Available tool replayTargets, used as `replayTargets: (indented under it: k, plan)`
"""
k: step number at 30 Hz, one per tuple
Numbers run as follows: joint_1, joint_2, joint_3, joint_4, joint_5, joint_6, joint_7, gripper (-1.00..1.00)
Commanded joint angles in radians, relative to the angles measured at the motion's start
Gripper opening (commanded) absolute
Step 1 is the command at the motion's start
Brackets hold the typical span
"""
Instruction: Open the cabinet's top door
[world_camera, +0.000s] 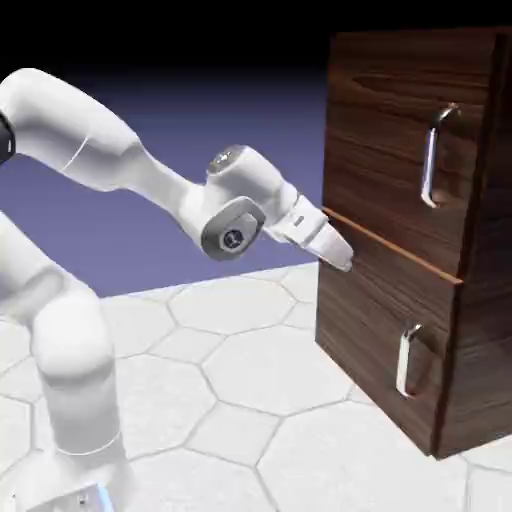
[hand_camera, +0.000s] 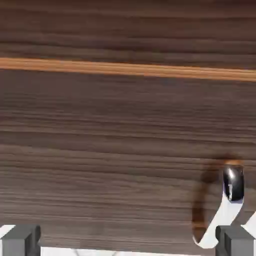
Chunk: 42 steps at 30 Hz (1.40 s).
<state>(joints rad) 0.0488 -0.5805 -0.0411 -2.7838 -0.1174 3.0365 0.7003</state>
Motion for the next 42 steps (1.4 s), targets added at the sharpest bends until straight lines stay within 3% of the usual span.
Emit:
replayTargets:
  k: [1, 42]
  plan:
    - [0.014, -0.004, -0.015, 0.010, -0.044, 0.000, -0.015, 0.00]
    - [0.574, -0.164, -0.640, 0.408, -1.827, -0.008, -0.635, 0.00]
